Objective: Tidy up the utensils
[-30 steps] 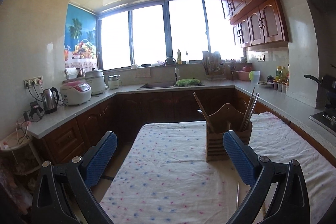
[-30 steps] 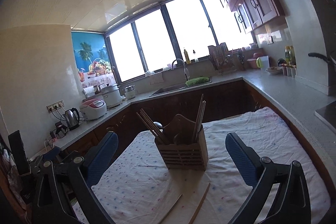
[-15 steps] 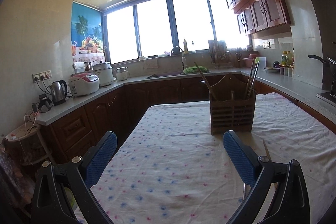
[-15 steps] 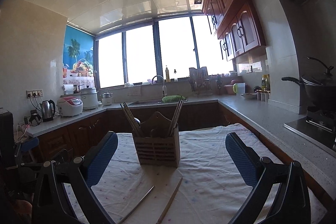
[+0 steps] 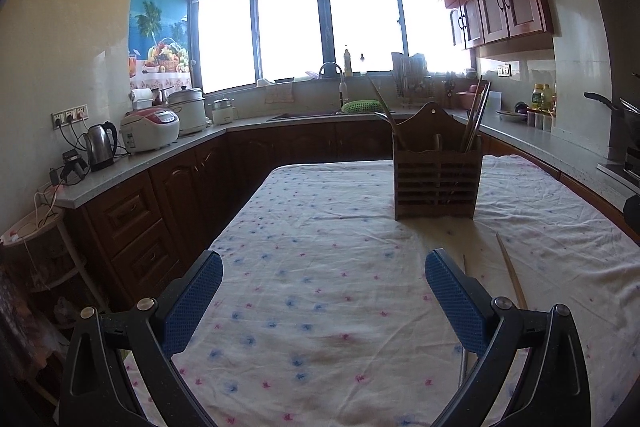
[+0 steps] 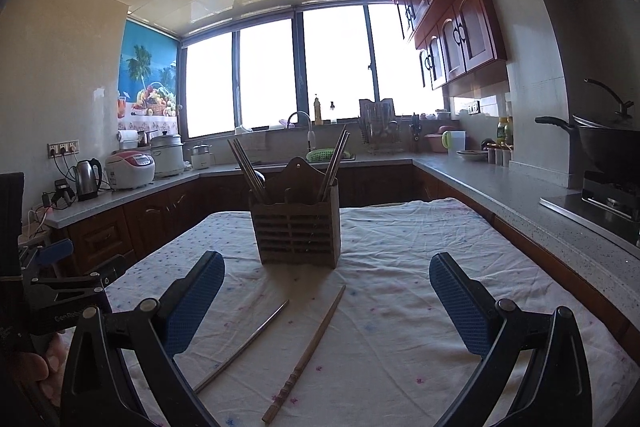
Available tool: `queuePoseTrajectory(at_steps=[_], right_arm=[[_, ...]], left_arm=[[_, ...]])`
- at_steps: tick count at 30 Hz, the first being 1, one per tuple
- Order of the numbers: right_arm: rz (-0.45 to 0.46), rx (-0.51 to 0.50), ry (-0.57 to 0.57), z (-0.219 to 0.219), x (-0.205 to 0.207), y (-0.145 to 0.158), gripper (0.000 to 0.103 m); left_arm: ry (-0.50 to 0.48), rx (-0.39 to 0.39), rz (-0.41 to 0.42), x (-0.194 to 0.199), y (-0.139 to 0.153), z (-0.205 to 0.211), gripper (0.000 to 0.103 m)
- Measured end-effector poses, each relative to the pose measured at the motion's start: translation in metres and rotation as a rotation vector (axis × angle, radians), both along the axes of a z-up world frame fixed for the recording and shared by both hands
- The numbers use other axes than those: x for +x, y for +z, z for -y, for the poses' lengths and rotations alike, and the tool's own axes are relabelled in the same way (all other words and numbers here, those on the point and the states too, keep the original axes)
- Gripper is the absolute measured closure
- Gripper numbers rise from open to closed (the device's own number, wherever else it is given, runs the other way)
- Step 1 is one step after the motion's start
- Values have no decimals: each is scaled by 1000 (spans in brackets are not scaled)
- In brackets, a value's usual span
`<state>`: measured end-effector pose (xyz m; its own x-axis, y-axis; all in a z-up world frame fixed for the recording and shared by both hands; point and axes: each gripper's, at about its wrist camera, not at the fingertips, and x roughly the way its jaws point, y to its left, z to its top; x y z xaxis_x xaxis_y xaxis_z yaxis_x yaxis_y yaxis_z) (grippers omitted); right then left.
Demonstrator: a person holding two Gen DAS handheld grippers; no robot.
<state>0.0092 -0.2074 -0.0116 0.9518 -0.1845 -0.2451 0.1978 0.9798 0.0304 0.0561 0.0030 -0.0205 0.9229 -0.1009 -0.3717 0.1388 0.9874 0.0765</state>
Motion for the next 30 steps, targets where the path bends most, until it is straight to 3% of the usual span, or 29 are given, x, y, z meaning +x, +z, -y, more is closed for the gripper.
queuePoseTrajectory(at_steps=[30], right_arm=[[-90, 32, 0, 13, 8, -18, 0]], left_arm=[[3, -18, -72, 5, -4, 12, 1]])
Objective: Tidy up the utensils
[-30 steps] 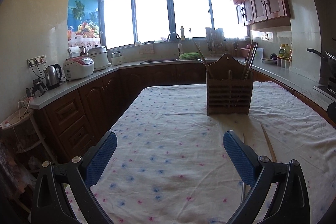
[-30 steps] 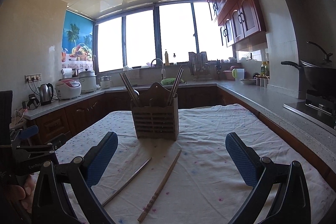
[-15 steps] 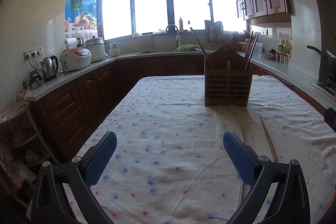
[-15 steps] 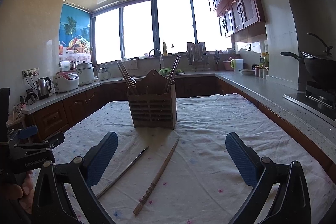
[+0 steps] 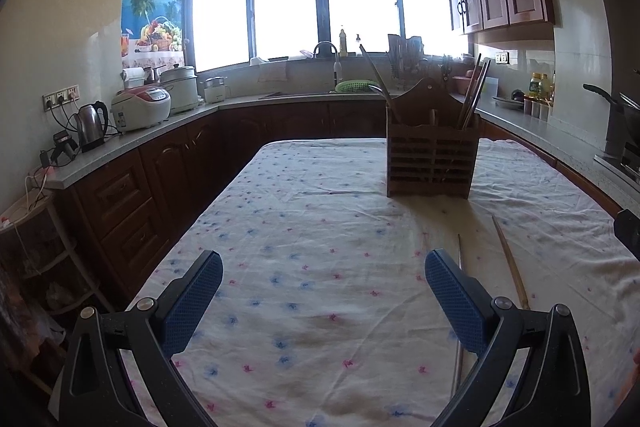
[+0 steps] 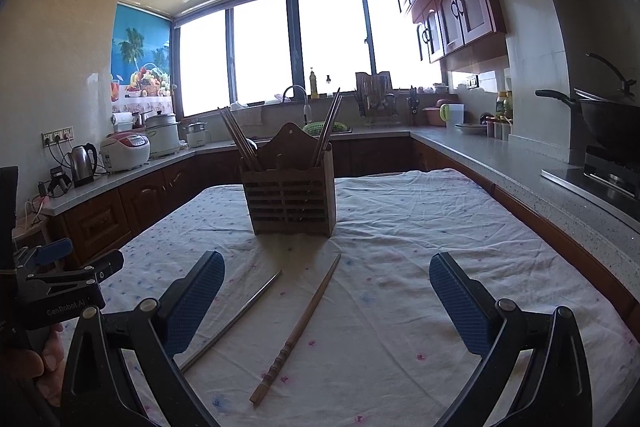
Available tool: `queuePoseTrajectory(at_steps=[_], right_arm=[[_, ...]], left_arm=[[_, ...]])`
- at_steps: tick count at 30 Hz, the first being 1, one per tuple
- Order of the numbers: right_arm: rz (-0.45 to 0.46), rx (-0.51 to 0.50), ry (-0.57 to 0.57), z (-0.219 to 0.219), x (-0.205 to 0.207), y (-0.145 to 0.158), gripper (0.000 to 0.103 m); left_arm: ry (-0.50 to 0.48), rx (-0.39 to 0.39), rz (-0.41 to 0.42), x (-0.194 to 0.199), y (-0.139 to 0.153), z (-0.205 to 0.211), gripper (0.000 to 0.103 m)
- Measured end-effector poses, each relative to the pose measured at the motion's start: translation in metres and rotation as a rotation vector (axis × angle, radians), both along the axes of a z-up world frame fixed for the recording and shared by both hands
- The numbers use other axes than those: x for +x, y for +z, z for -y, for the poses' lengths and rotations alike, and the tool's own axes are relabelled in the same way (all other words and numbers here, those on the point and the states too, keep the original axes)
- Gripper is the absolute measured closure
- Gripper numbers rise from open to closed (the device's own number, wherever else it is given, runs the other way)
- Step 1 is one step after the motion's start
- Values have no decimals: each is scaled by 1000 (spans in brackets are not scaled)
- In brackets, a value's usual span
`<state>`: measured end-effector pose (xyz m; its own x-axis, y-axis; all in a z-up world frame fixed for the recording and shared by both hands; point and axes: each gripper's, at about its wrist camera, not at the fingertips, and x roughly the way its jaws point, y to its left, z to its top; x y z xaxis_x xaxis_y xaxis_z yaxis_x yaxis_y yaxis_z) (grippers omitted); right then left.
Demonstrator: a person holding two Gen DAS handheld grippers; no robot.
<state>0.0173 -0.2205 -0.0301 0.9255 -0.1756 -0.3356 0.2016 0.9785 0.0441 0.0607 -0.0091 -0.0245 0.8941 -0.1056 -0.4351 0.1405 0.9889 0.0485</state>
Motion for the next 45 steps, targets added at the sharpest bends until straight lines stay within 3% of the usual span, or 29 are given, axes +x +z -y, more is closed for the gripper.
queuePoseTrajectory(at_steps=[45], right_arm=[[-24, -4, 20, -1, 3, -2, 0]], left_arm=[[6, 5, 0, -7, 9, 4, 1]])
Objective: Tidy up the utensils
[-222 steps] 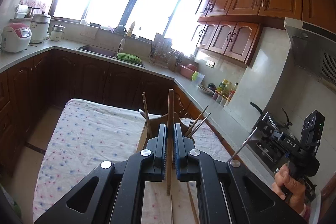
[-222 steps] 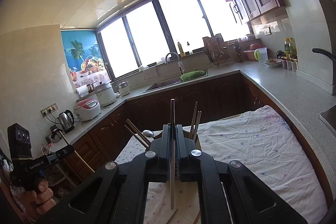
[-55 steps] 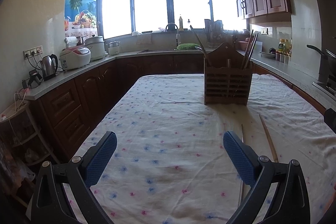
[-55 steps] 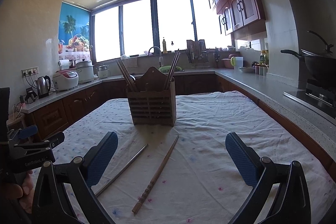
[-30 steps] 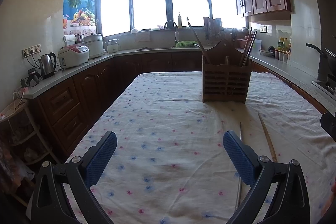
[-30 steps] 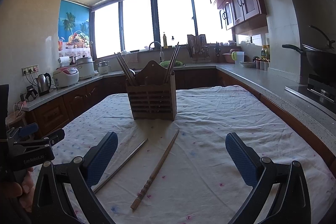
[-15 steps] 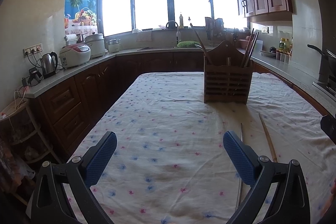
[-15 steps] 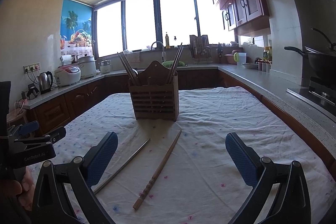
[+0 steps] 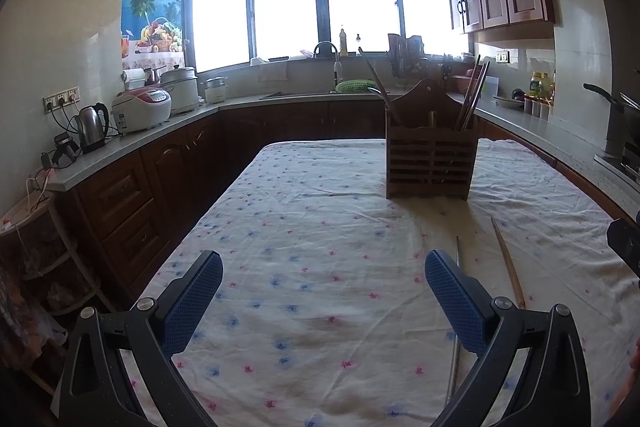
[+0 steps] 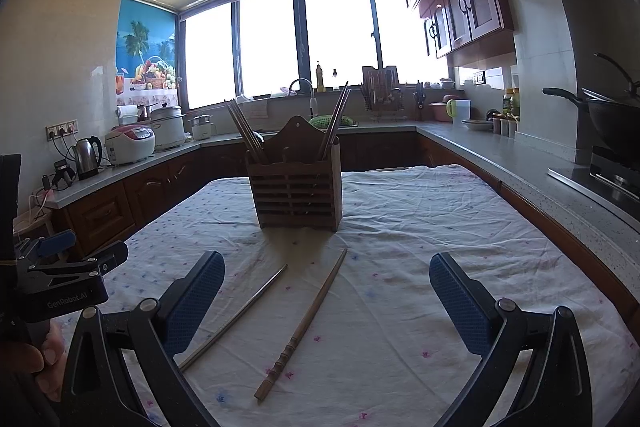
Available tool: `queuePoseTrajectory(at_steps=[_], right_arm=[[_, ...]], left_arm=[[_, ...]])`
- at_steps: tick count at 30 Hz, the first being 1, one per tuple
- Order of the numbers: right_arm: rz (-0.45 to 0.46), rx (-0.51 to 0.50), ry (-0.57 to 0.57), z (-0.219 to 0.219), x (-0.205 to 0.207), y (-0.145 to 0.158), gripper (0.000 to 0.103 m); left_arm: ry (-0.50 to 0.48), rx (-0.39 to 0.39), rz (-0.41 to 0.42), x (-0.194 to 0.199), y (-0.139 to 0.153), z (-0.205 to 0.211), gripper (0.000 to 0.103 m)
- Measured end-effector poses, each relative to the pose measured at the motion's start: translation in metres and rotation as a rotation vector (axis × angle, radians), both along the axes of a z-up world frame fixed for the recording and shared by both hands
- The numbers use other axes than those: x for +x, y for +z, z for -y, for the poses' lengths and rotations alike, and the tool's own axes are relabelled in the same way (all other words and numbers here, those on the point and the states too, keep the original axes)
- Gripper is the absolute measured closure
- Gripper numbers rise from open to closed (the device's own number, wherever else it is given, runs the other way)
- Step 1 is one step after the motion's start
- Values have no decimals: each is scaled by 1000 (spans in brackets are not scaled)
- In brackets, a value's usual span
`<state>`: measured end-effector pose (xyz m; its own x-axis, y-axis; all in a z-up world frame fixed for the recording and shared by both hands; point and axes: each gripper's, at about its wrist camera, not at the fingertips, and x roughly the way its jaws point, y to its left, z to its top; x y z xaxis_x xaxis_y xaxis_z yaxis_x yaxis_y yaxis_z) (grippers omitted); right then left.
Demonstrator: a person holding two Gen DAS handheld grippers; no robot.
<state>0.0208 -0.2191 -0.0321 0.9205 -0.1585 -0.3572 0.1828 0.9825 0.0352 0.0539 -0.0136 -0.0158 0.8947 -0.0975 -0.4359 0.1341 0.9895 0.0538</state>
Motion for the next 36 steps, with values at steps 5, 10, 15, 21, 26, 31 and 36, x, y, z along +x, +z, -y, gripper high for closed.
queuePoseTrajectory(at_steps=[5, 10, 15, 21, 26, 31, 36], right_arm=[[3, 0, 1, 0, 0, 0, 0], [2, 1, 1, 0, 0, 0, 0], [1, 3, 1, 0, 0, 0, 0], [1, 3, 2, -1, 1, 0, 0], [1, 5, 2, -1, 0, 0, 0], [1, 4, 2, -1, 1, 0, 0], [0, 4, 1, -1, 1, 0, 0]], left_arm=[[-2, 7, 6, -2, 1, 2, 1], [0, 3, 3, -3, 1, 2, 1], [1, 3, 0, -3, 2, 3, 1], [2, 5, -1, -3, 3, 3, 1], [3, 5, 0, -3, 4, 3, 1], [2, 5, -1, -3, 4, 3, 1], [3, 4, 0, -3, 4, 3, 1]])
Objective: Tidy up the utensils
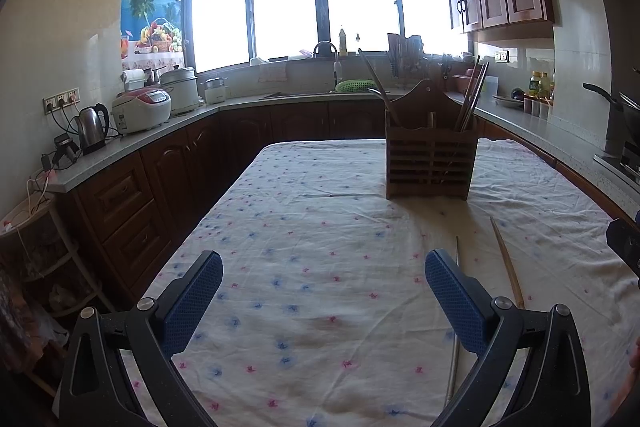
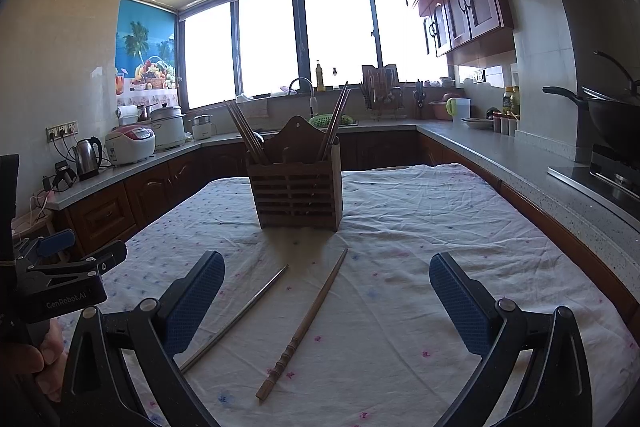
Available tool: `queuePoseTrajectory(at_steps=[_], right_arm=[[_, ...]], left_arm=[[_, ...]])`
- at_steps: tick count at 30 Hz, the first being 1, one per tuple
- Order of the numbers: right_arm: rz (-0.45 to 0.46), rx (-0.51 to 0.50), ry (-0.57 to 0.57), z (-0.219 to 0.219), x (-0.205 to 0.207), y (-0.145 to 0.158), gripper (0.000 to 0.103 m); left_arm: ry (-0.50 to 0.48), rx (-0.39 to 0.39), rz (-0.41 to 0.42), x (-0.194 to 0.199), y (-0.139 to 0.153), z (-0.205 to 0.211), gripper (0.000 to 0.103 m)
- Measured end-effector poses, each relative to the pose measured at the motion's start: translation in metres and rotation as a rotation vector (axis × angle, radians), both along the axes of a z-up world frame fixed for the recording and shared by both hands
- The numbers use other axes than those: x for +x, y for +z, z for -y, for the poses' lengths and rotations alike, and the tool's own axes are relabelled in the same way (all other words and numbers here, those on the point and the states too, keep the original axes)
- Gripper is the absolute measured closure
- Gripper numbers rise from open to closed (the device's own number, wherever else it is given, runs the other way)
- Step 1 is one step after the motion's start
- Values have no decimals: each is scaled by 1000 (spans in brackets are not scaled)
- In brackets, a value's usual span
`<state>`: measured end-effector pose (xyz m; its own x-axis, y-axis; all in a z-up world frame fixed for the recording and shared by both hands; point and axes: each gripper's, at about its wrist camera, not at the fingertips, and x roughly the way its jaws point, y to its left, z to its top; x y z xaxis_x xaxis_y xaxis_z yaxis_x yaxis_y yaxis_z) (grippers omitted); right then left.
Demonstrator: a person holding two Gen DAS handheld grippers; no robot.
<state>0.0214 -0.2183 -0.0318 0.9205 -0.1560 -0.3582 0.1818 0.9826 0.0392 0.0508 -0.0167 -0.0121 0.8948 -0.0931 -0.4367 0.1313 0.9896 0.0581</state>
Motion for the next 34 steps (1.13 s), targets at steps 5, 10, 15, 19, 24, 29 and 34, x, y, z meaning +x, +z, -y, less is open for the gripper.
queuePoseTrajectory(at_steps=[5, 10, 15, 19, 24, 29, 34], right_arm=[[-2, 2, 1, 0, 0, 0, 0], [-3, 2, 1, 0, 1, -1, 0], [-6, 4, 1, 0, 1, -2, 0], [-10, 6, 1, 2, 2, -3, 0], [-15, 11, -1, 2, 3, -4, 0], [-40, 24, -1, 5, 7, -6, 0], [-79, 40, -6, 7, 13, -9, 0]], left_arm=[[1, -1, -1, 0, 0, 0, 1], [1, -2, -3, 0, 0, 0, 1], [2, -3, -4, 0, 0, 0, 1], [3, -4, -7, 1, -1, 0, 1], [4, -6, -17, 4, -1, 0, 1], [3, -12, -48, 11, -3, 0, 1], [-1, -18, -71, 16, -1, 1, 1]])
